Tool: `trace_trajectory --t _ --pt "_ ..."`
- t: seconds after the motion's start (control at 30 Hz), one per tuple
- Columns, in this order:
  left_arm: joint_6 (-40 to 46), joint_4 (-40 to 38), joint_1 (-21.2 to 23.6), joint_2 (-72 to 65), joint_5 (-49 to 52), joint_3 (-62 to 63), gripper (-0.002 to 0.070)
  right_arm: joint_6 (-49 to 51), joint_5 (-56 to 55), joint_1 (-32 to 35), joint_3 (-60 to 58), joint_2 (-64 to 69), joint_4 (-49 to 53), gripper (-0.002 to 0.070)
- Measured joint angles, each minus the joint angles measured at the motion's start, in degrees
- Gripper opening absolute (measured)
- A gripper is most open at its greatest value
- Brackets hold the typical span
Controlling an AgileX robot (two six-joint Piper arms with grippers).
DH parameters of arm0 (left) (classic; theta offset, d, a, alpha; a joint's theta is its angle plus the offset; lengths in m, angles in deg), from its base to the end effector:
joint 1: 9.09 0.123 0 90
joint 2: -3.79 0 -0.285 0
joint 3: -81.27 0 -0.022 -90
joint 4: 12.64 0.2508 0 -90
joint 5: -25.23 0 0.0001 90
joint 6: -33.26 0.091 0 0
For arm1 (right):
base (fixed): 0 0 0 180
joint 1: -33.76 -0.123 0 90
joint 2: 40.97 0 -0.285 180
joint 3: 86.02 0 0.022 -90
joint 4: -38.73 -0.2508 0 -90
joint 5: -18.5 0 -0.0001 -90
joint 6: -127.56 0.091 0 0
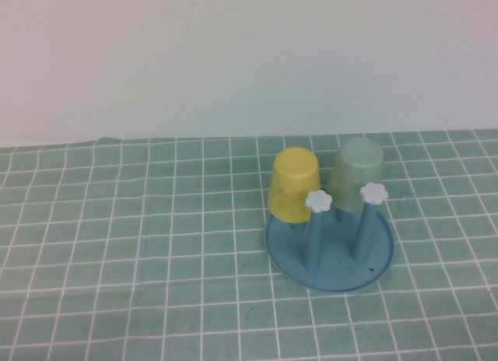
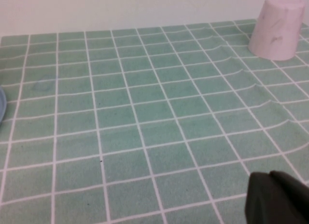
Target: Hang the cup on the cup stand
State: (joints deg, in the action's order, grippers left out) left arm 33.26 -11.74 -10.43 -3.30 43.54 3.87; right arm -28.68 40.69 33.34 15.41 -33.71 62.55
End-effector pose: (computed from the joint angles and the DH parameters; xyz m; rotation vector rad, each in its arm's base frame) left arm 0.0534 -0.0008 0.1839 0.0308 1.7939 -0.0016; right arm 0.0522 -0.0135 0.1739 0.1243 1.8492 -0.1184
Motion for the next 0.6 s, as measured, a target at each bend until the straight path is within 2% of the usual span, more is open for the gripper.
trace_trajectory --t 0.17,0.33,0.43,0.6 --pt "0.0 0.0 0.0 0.0 0.0 0.0 -0.0001 0.0 -0.36 0.0 0.0 0.0 -3.65 -0.0001" --pt "0.0 0.0 0.0 0.0 0.0 0.0 0.0 -1.61 -2.38 0.0 -0.1 0.0 -18.56 -0.0001" --pt "0.0 0.0 0.0 0.0 -0.11 0.0 -0.0001 -10.06 -5.31 0.0 -0.1 0.0 -22.05 -0.0001" --pt "0.0 0.0 0.0 -0.04 -0.21 0.0 -0.0001 -32.25 -6.07 0.0 -0.1 0.0 -30.22 -0.0001"
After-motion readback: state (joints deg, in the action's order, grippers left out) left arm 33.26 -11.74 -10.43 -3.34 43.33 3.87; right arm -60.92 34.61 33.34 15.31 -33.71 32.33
